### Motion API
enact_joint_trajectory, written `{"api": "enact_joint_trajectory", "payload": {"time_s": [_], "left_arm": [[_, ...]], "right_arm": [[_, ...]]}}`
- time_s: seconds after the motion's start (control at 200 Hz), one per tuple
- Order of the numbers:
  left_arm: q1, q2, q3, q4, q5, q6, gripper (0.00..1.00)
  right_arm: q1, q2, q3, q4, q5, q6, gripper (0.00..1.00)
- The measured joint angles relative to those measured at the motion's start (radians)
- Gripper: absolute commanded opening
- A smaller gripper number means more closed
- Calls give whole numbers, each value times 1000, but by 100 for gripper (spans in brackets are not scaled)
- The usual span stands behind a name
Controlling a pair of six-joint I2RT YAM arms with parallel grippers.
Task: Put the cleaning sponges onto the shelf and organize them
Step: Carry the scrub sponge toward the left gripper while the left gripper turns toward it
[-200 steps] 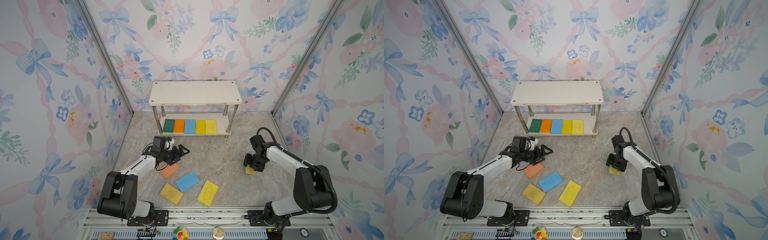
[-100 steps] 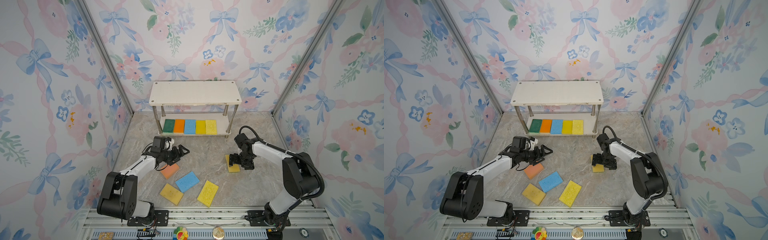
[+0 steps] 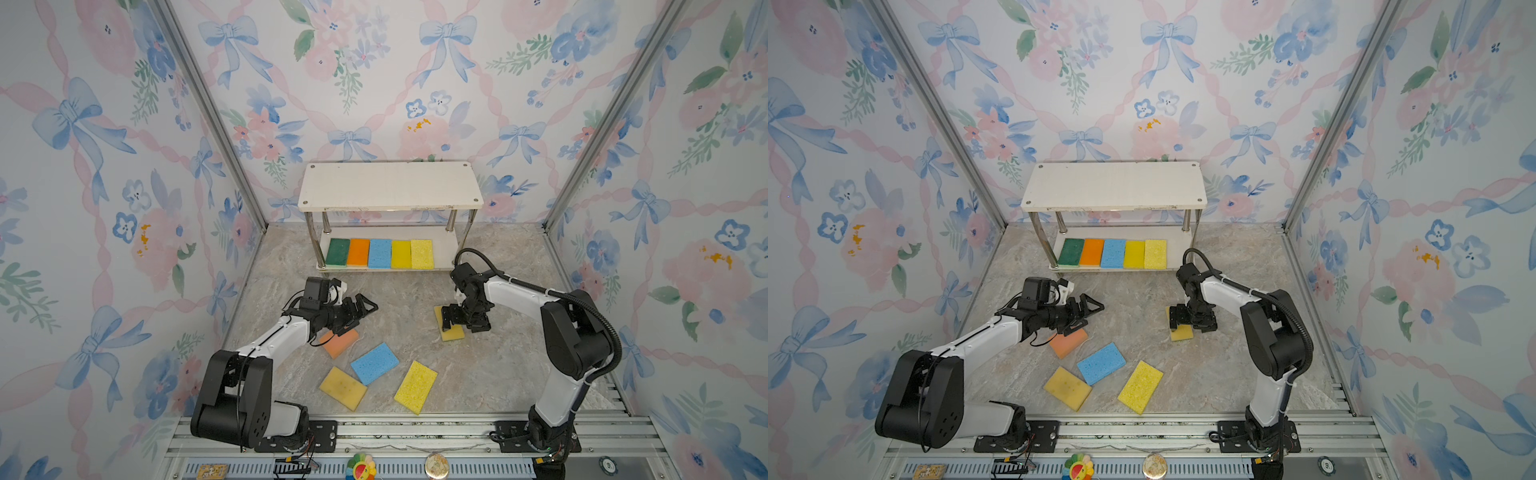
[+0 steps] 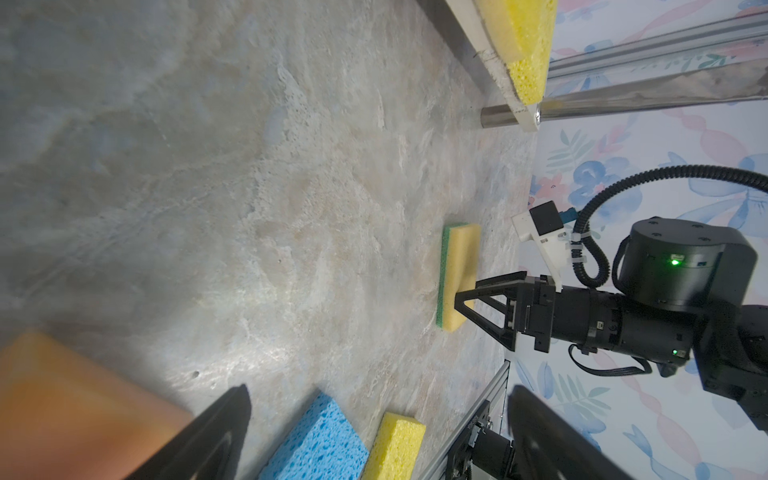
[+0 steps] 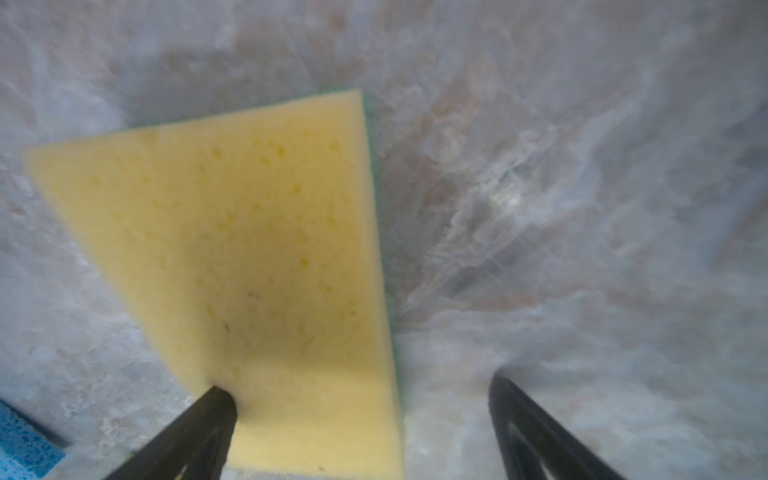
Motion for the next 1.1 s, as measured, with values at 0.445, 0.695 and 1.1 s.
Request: {"api": "enact_joint_trajectory", "payload": {"time_s": [0.445,0.695,1.1], "left_arm": [[3,-10,-3,0,0,0,98],[8,-27,-19,1,1,-1,98],[30,-77,-56,-1,8,-19,98]], "right_arm": [[33,-105,1,8,-16,-11,98],[64,21,83,3,-2,-45,99],[79,100,125,-13,66,-67,88]]}}
